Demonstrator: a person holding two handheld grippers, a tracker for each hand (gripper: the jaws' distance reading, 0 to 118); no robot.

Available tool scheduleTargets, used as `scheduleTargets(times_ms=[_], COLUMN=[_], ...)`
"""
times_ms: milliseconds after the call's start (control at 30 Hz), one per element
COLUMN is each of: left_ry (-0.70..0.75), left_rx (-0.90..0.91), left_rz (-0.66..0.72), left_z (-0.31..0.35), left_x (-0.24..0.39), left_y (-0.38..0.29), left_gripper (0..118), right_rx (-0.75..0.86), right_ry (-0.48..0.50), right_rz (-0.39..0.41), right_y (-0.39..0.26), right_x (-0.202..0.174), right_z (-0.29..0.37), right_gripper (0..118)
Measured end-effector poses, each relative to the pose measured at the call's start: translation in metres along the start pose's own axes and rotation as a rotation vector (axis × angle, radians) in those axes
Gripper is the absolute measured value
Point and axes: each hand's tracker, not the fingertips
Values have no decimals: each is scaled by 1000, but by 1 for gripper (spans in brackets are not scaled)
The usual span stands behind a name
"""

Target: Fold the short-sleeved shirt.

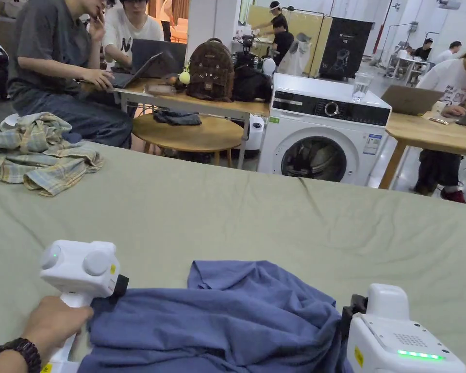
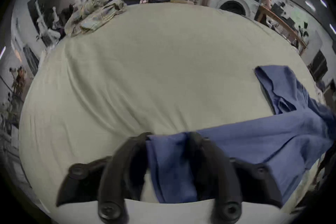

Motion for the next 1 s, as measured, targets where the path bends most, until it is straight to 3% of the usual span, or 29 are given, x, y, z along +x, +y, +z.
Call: scheduleTargets(times_ms=[33, 67, 233, 267, 367, 400, 633, 667, 700, 733, 800, 833, 900, 1000], left_ry=[0, -11, -79, -90, -102, -104, -110, -112, -115, -116, -118, -123, -121, -124], left_rx=[12, 13, 93, 115, 159, 164, 199, 196, 195, 199, 204, 209, 228, 262], left_rz=[-12, -9, 6, 17, 17, 10, 38, 30, 30, 32, 42, 42, 35, 44], left_z=[3, 4, 28, 35, 52, 58, 73, 73, 73, 73, 73, 74, 82, 94], left_x=[2, 1, -9, -11, -15, -16, -19, -18, -18, -17, -17, -17, -15, -17], left_y=[-1, -2, -13, -15, -24, -28, -46, -48, -49, -52, -53, -52, -54, -48], left_gripper=[21, 0, 0, 0, 0, 0, 0, 0, 0, 0, 0, 0, 0, 0], right_rx=[-4, -15, -174, -197, -344, -384, -603, -581, -535, -524, -533, -531, -500, -355], right_ry=[0, -4, -8, -12, 17, 22, 89, 66, 35, 55, 127, 70, 85, 29], right_rz=[-6, -8, -36, -47, -68, -67, -80, -66, -34, -31, -45, -25, 13, -19], right_y=[0, 1, 7, 7, -3, -10, -53, -55, -54, -52, -49, -47, -41, -20], right_x=[5, 10, 40, 45, 56, 59, 50, 47, 44, 42, 40, 36, 37, 48], right_z=[0, -1, -15, -18, -36, -42, -86, -85, -81, -79, -79, -77, -71, -57], right_gripper=[0, 0, 0, 8, 62, 63, 59, 52, 35, 6, 4, 4, 3, 3])
